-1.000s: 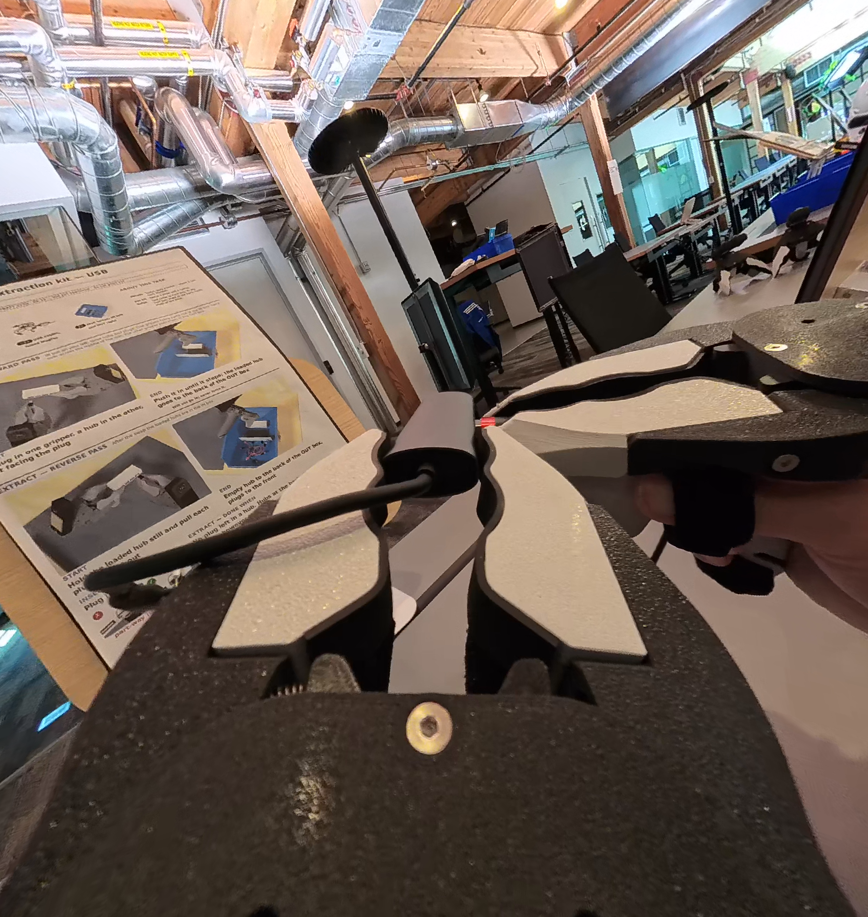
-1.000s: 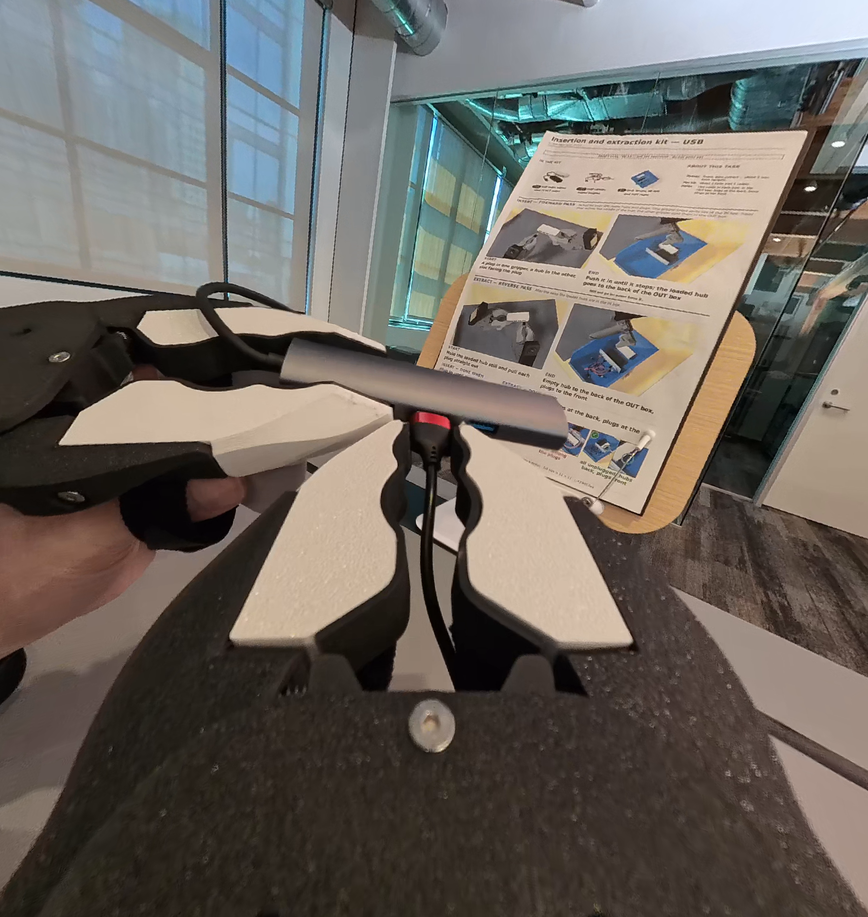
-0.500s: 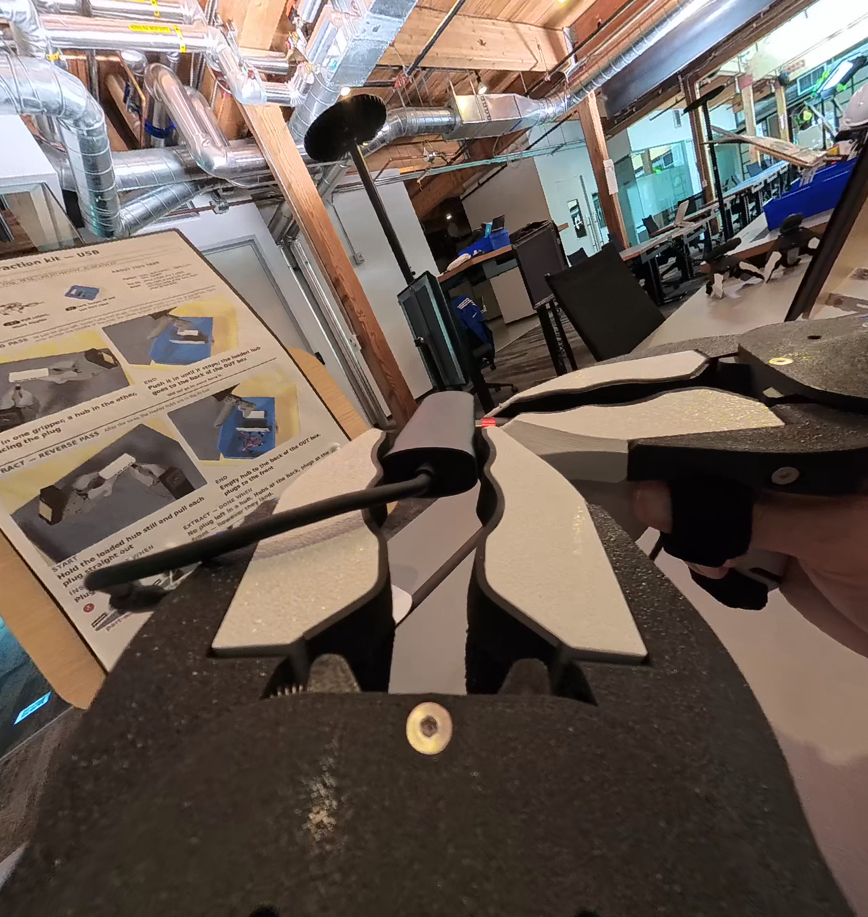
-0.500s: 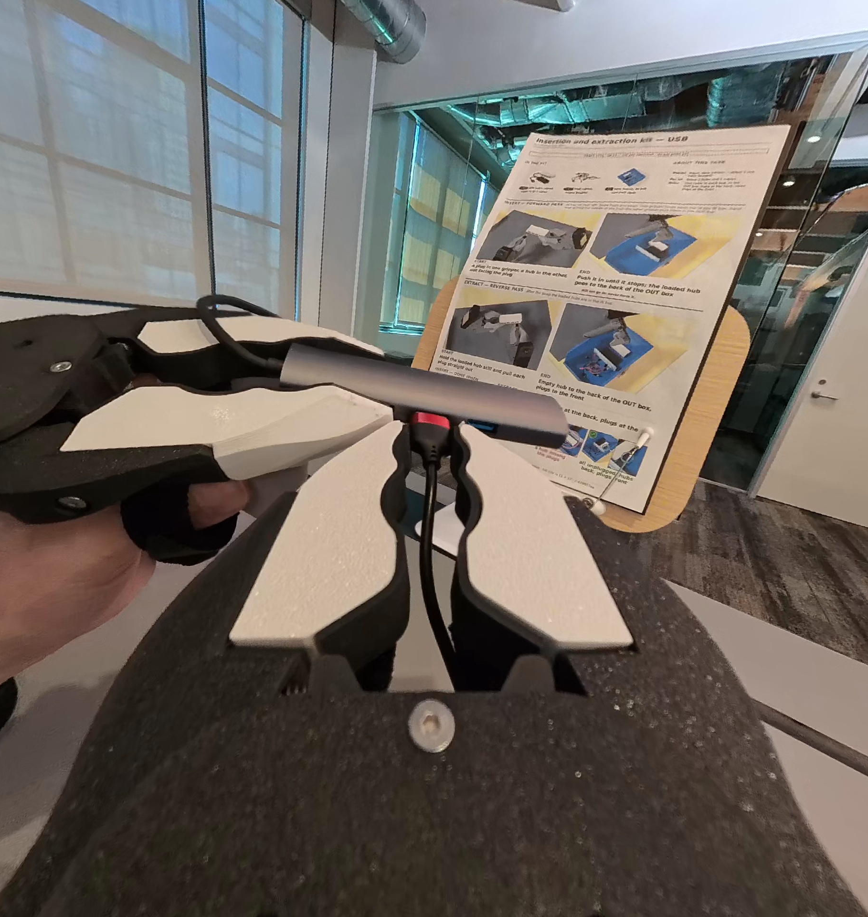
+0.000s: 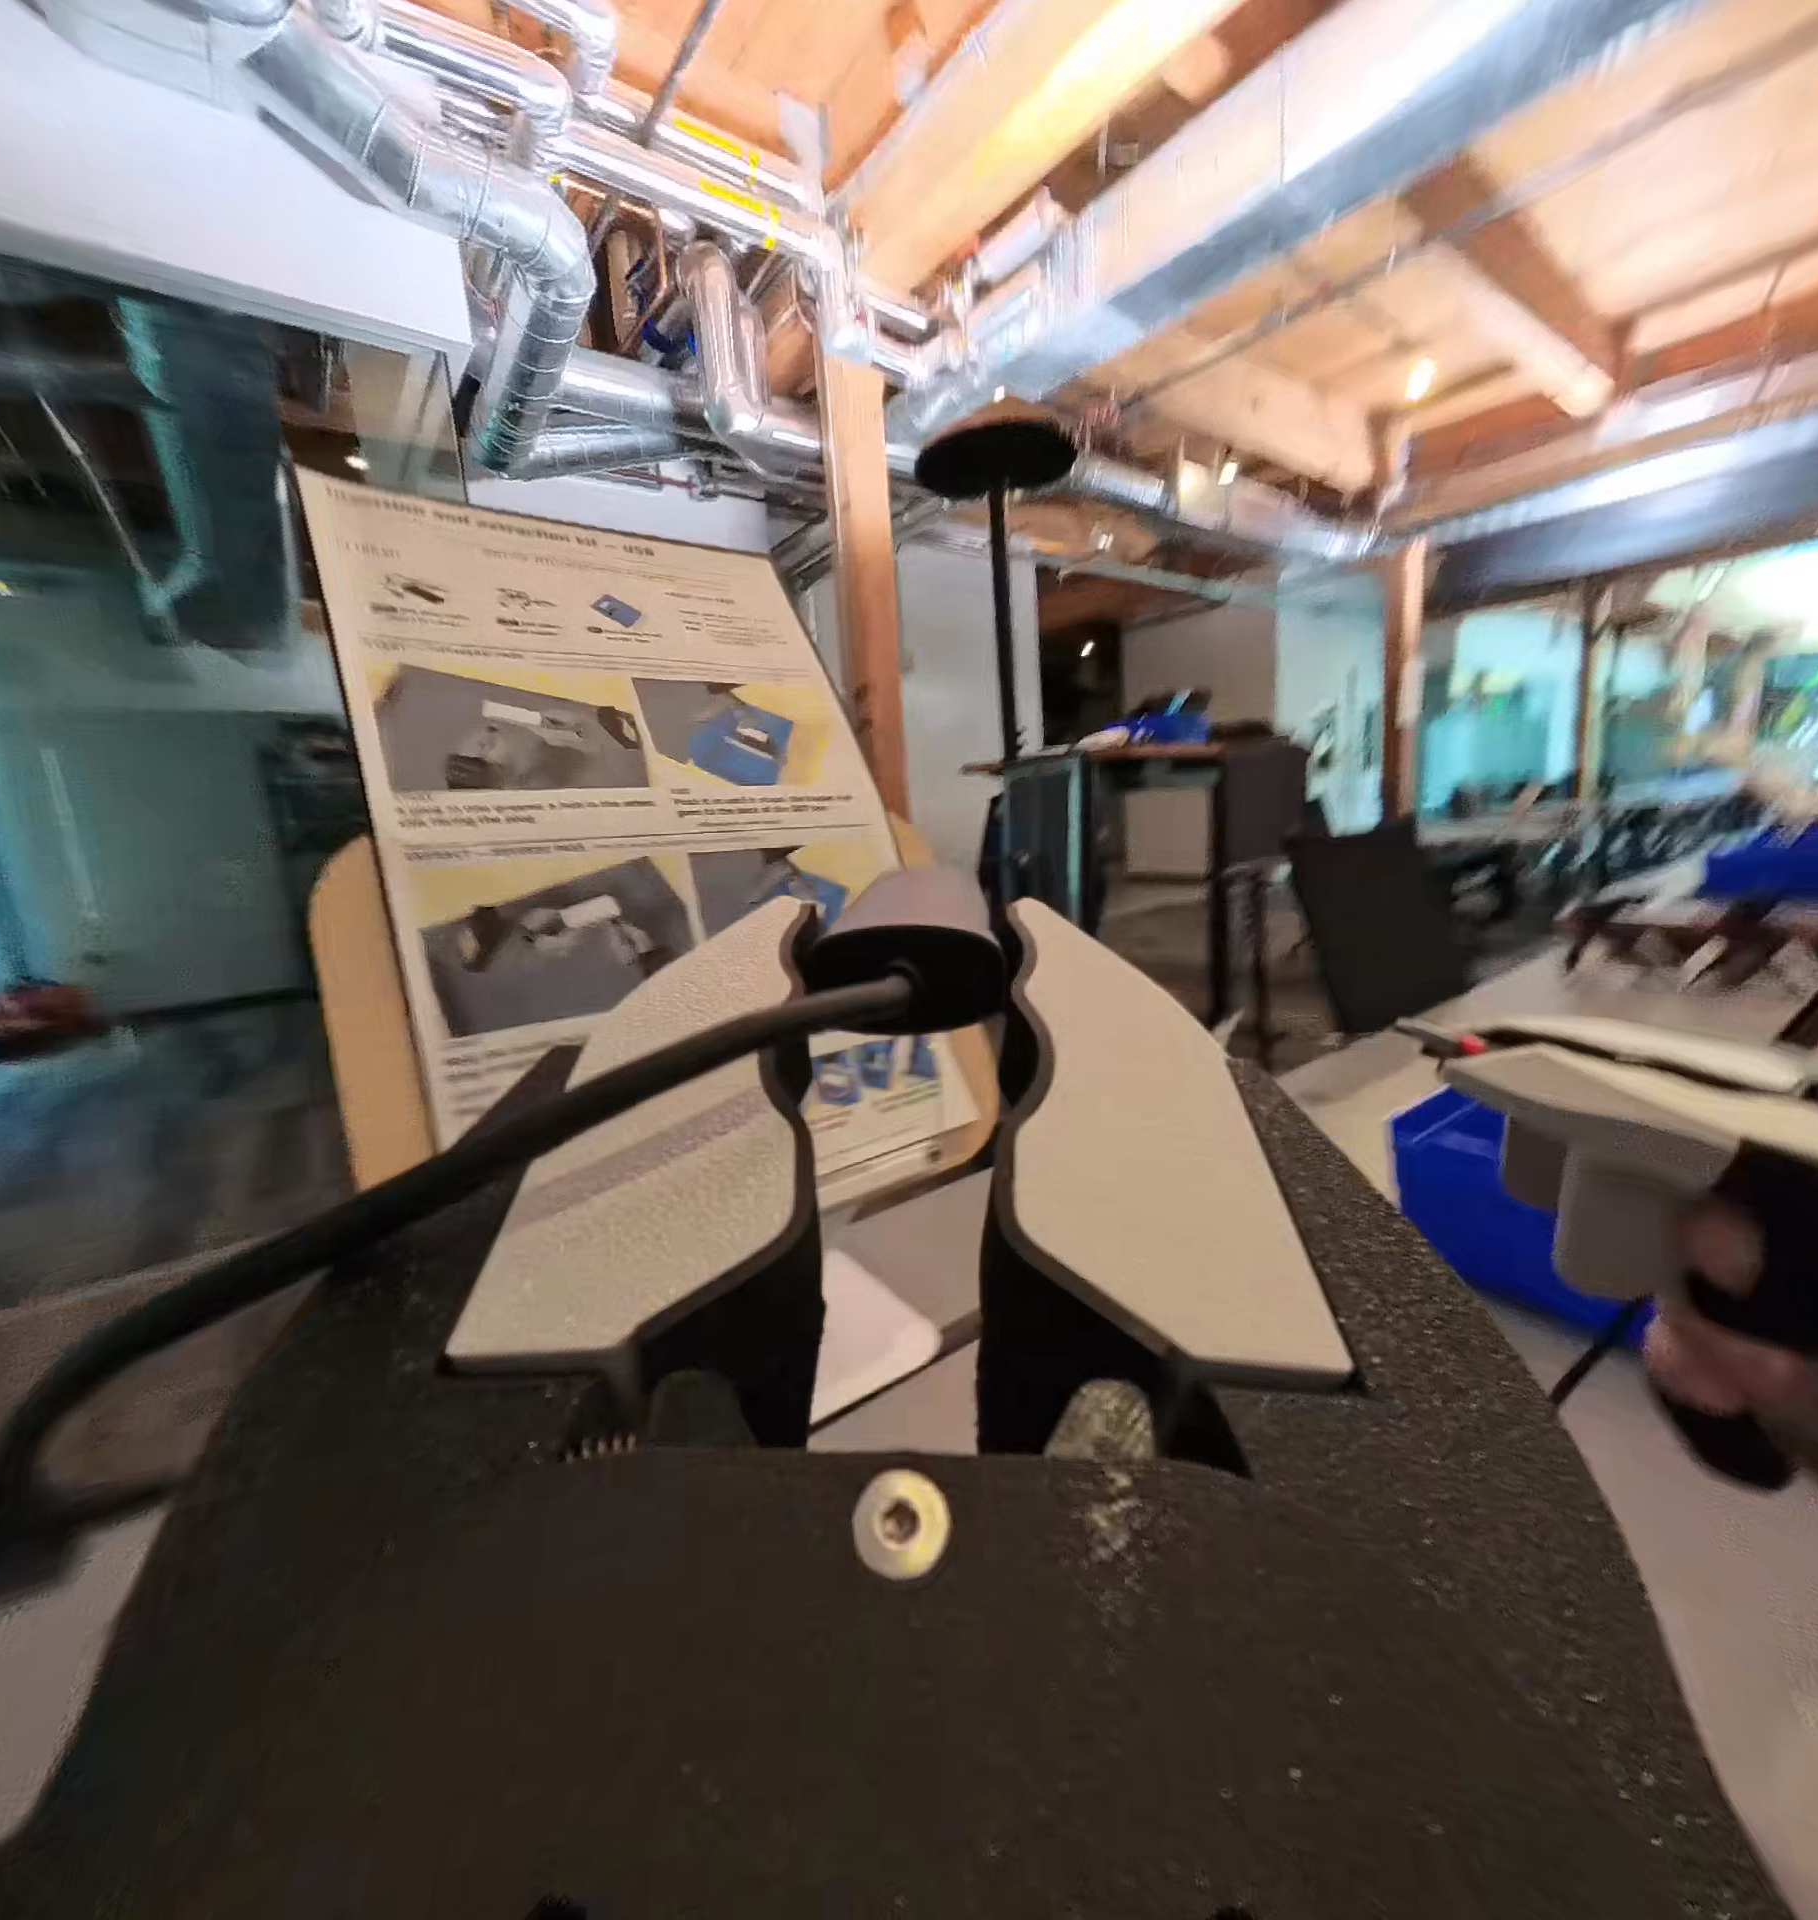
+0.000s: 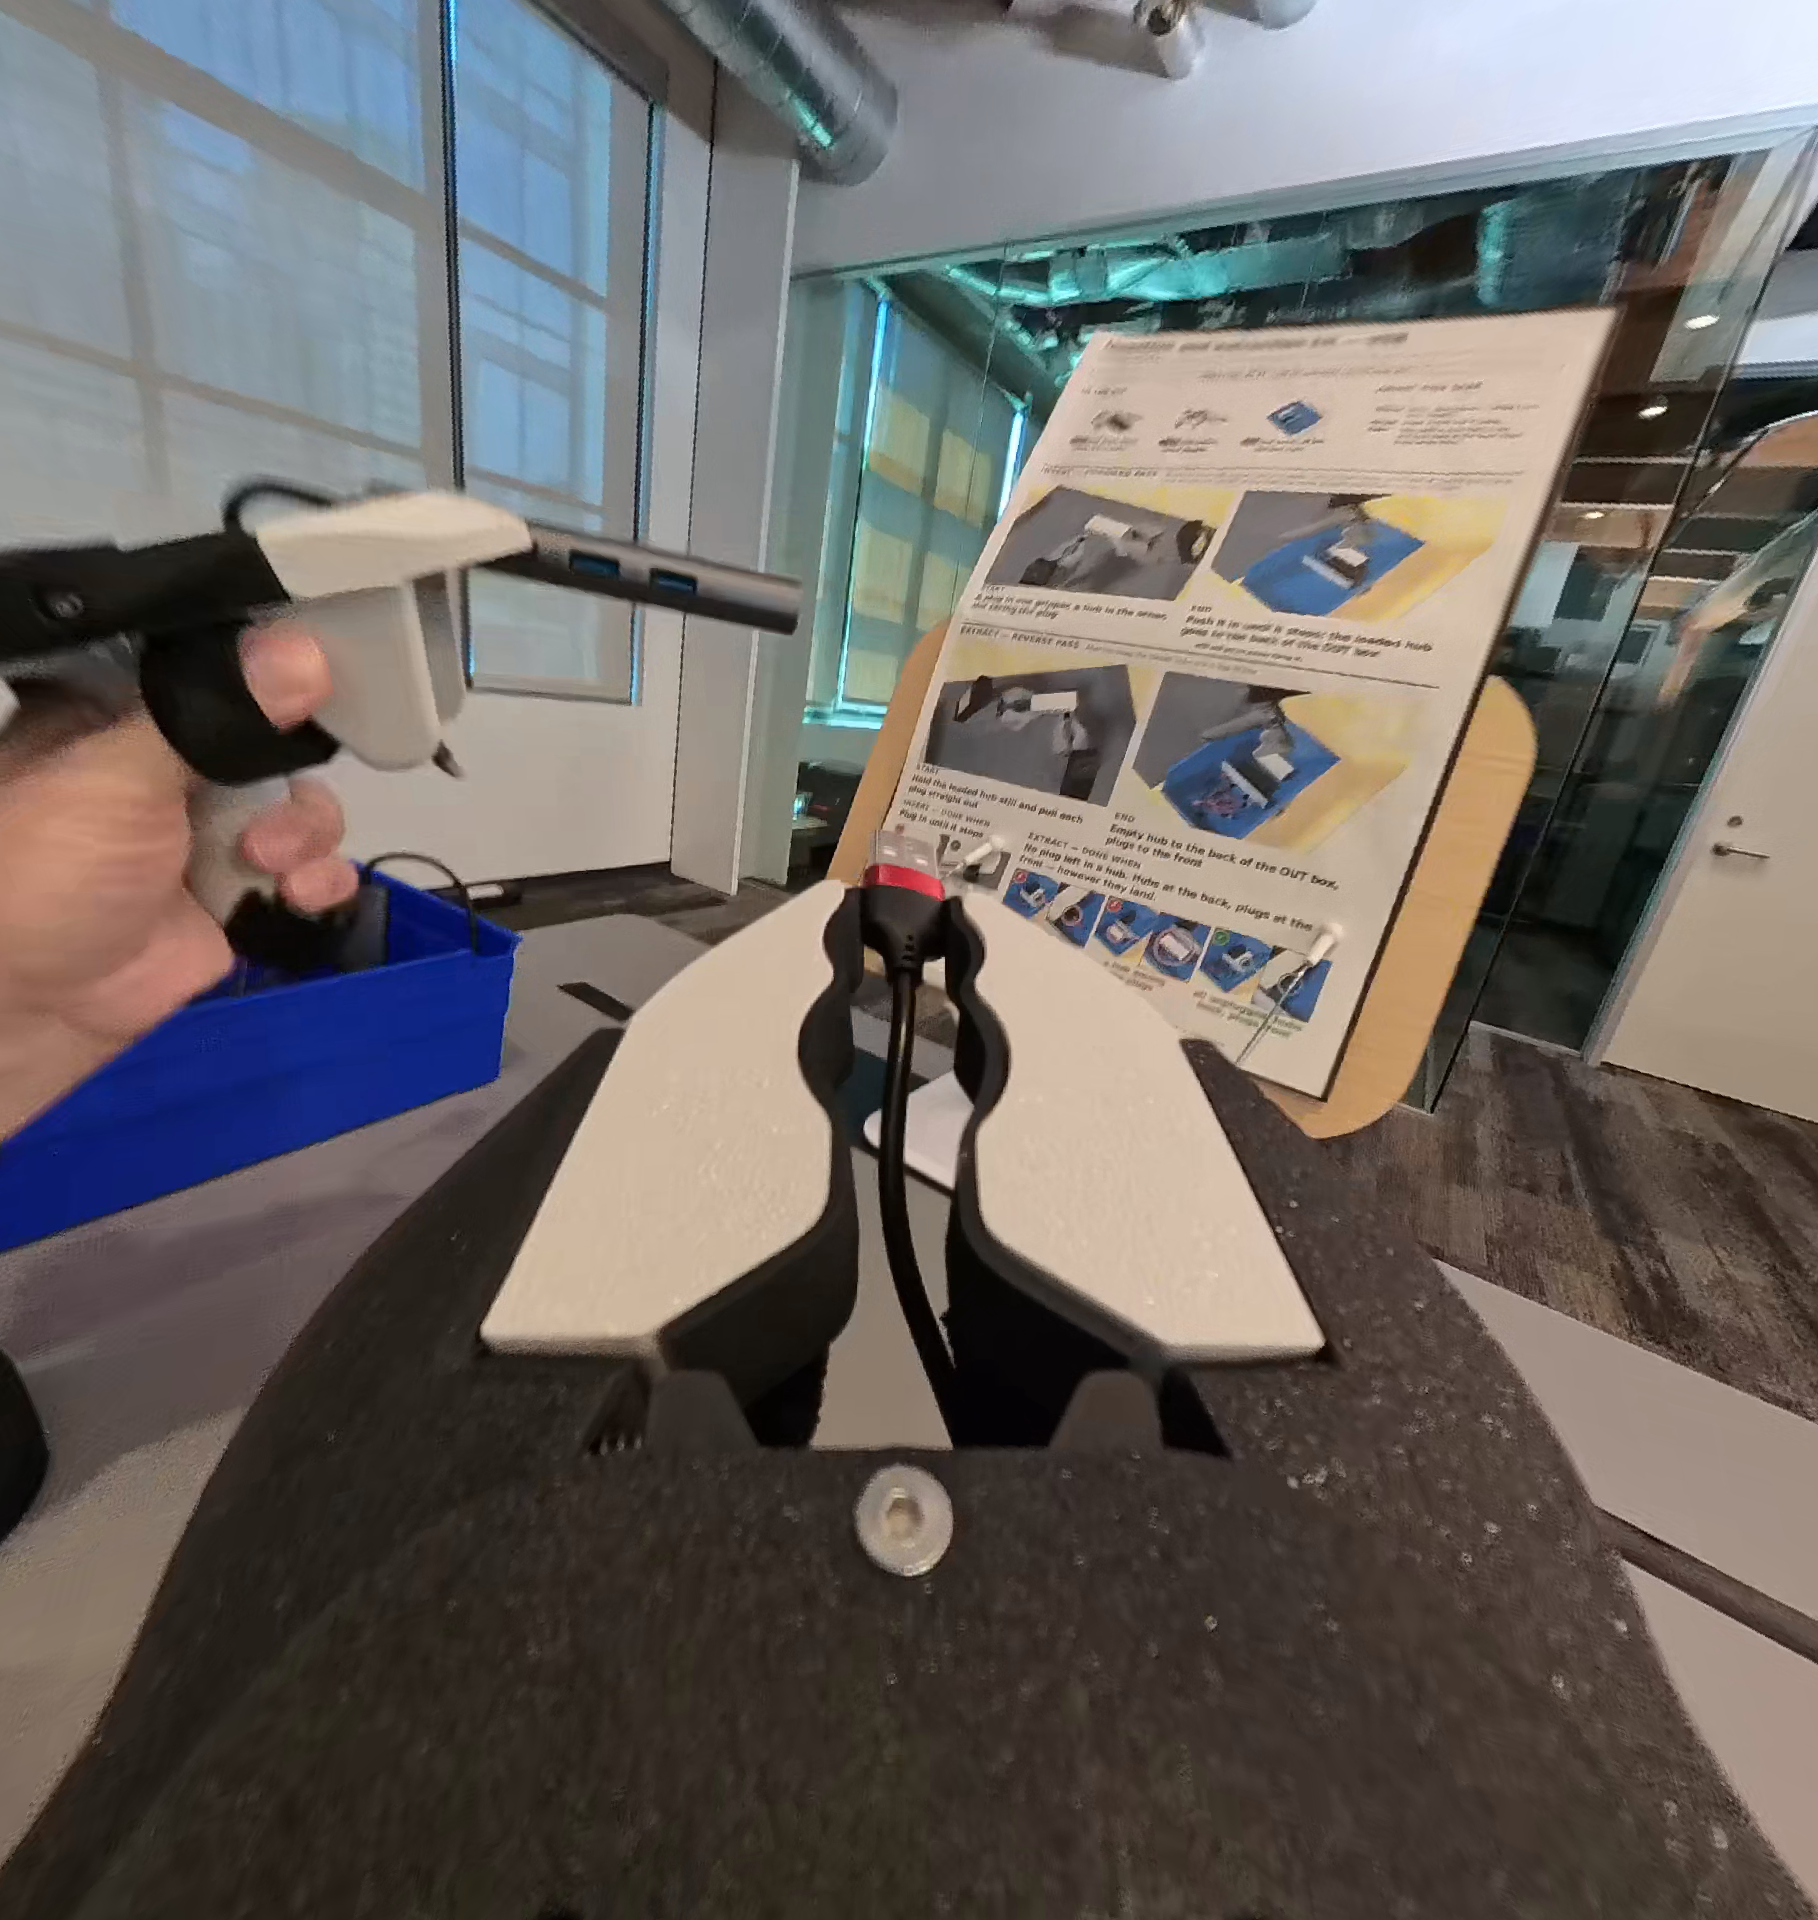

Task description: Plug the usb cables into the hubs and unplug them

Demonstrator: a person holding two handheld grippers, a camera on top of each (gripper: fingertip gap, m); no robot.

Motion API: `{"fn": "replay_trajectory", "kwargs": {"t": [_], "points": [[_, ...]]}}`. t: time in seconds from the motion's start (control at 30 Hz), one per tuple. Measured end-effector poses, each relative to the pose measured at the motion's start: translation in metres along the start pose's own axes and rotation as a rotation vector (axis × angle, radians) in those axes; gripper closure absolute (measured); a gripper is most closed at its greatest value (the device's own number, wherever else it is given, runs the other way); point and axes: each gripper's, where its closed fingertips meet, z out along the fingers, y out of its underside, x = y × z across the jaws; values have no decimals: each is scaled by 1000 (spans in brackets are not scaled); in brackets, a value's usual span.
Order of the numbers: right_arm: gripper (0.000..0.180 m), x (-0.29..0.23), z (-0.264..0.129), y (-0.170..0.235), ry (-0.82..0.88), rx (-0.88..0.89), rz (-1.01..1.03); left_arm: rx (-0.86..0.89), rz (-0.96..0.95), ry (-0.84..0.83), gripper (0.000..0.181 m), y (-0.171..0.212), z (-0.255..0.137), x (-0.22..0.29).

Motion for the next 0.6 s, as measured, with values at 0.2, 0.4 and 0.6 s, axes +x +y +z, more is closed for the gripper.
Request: {"fn": "replay_trajectory", "kwargs": {"t": [0.2,0.4,0.6], "points": [[165,-9,4,13,-63,-75,-45,-107,122,96,148,19,12,32],[165,-4,5,20,-60,-90,-72,-101,146,138,148,23,17,53],[165,5,-1,5,-75,-85,-71,-101,163,144,148,26,18,58]]}}
